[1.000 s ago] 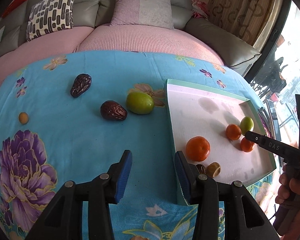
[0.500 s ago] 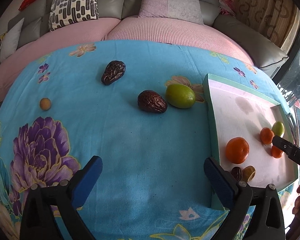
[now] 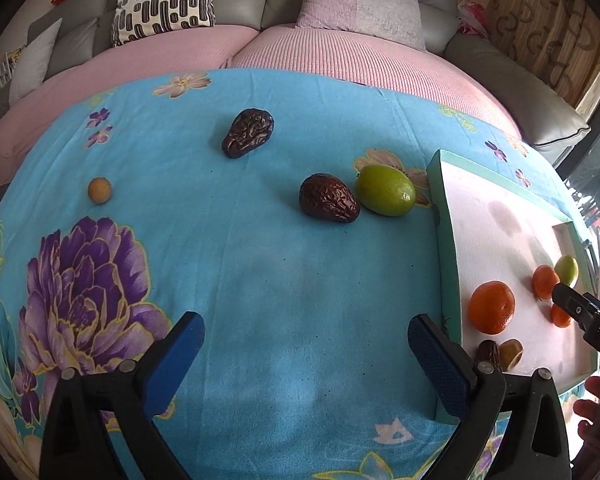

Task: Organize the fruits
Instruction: 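Move both open tools back over the fruits on the bed, then grasp the green mango with the right tool while the left tool grasps the brown longan, then carry the green mango and the longan over the white tray with both tools, then release the longan into the tray with the left tool while the right tool releases the mango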

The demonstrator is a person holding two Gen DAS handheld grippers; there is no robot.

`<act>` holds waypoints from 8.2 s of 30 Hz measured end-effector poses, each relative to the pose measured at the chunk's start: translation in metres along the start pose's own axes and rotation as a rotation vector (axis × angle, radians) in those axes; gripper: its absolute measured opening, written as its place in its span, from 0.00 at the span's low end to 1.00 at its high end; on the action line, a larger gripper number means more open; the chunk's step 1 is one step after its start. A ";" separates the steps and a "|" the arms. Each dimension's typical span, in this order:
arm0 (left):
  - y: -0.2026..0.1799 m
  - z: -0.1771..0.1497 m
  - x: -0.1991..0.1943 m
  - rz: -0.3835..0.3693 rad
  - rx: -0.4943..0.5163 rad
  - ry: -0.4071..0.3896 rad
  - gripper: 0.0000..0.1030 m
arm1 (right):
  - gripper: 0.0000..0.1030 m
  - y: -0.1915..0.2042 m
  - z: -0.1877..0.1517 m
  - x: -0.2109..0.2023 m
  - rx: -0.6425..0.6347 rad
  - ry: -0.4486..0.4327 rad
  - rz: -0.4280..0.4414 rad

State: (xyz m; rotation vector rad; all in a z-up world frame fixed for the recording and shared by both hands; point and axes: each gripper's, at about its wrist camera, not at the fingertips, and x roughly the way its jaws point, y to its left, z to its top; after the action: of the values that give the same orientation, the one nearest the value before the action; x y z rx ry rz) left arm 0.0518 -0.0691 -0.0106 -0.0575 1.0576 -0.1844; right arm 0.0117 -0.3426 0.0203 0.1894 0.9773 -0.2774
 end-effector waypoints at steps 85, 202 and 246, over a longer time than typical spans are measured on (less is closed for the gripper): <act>0.192 0.082 0.045 0.042 -0.309 -0.031 0.28 | 0.52 0.199 0.054 0.077 -0.394 0.011 0.224; -0.149 0.048 0.052 -0.151 0.442 0.030 0.28 | 0.47 -0.022 0.057 0.044 -0.002 0.013 0.021; -0.131 0.066 0.018 -0.170 0.378 -0.030 0.29 | 0.48 -0.022 0.063 0.013 -0.005 -0.069 0.006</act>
State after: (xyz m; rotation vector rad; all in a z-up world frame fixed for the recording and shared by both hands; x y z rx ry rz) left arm 0.1015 -0.2040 0.0236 0.1912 0.9736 -0.5329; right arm 0.0613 -0.3829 0.0428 0.1777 0.9089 -0.2743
